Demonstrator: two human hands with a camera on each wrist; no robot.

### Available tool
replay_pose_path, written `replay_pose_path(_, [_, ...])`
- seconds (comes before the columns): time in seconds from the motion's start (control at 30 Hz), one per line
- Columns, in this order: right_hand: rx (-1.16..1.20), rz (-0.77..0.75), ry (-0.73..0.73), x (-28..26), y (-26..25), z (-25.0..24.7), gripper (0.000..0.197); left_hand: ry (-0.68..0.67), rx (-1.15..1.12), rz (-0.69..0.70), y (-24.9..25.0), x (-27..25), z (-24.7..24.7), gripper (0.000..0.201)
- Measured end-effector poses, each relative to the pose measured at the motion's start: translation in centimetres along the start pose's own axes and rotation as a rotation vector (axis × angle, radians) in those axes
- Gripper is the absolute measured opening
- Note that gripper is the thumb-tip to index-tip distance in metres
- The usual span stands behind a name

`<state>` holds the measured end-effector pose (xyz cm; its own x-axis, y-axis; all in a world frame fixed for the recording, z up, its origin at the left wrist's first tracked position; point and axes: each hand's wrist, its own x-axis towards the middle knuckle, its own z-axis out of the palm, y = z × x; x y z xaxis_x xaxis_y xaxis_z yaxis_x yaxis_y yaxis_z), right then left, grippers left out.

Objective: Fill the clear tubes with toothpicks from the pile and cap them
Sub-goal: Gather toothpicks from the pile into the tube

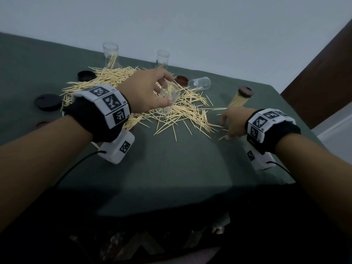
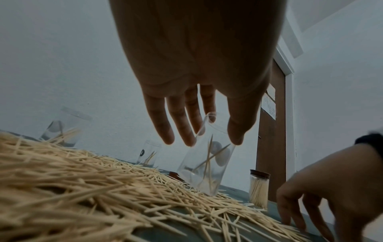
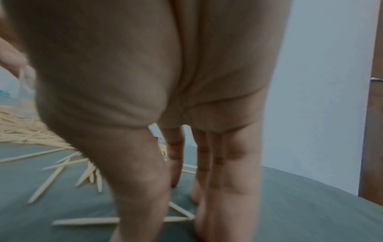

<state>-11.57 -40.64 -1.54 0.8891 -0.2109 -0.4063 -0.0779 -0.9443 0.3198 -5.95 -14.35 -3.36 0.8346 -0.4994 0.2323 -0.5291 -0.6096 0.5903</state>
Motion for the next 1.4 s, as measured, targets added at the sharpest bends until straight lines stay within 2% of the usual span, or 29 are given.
replay_pose_path(0.1, [0.089,-0.083,0.109,1.2,-0.8,-0.3,0.023,0.002,0.001,0.006,-0.1,-0.1,0.0,0.059])
replay_pose_path(0.27, [0.325,-0.220,0.275,2.5,-4.1,-1.1,0.012,0.015,-0.005,0.012,-0.4,-0.4,-0.3,0.057])
replay_pose_path(0.4, [0.469,-0.317,0.302,3.7,-5.7,-1.4,0.019,0.028,0.028,0.008,-0.9,-0.4,-0.7,0.059])
replay_pose_path(0.5, [0.527,-0.310,0.303,4.3,-5.1,-2.0,0.023,0.022,0.059,-0.011,-1.4,-0.2,-1.1,0.063])
replay_pose_path(0.6, [0.442,-0.238,0.319,5.2,-3.8,-2.7,0.026,0.007,0.106,-0.012,-1.6,0.2,-1.6,0.062])
replay_pose_path(0.67, [0.350,-0.195,0.255,6.1,-3.2,-2.8,0.038,-0.001,0.138,-0.006,-1.7,0.5,-1.8,0.060])
replay_pose_path(0.77, [0.355,-0.202,0.168,7.5,-3.0,-2.5,0.052,-0.016,0.166,-0.007,-1.9,0.9,-2.1,0.057])
replay_pose_path(0.83, [0.352,-0.236,0.169,8.2,-3.2,-2.3,0.052,-0.031,0.173,-0.014,-2.2,0.9,-2.1,0.056])
replay_pose_path(1.0, [0.400,-0.393,0.228,8.2,-4.4,-2.2,0.036,-0.048,0.180,-0.037,-2.8,1.2,-2.4,0.055])
replay_pose_path(1.1, [0.402,-0.471,0.261,7.3,-5.3,-2.2,0.036,-0.039,0.185,-0.041,-2.9,1.2,-2.8,0.054])
replay_pose_path(1.2, [0.398,-0.527,0.246,6.3,-5.5,-2.3,0.050,-0.034,0.191,-0.043,-2.9,1.1,-3.2,0.055])
replay_pose_path(1.3, [0.408,-0.544,0.147,5.2,-5.1,-2.5,0.081,-0.046,0.193,-0.044,-3.2,1.0,-3.6,0.055])
replay_pose_path(1.4, [0.293,-0.491,0.119,4.9,-4.6,-2.3,0.109,-0.052,0.191,-0.041,-3.4,0.8,-4.1,0.055])
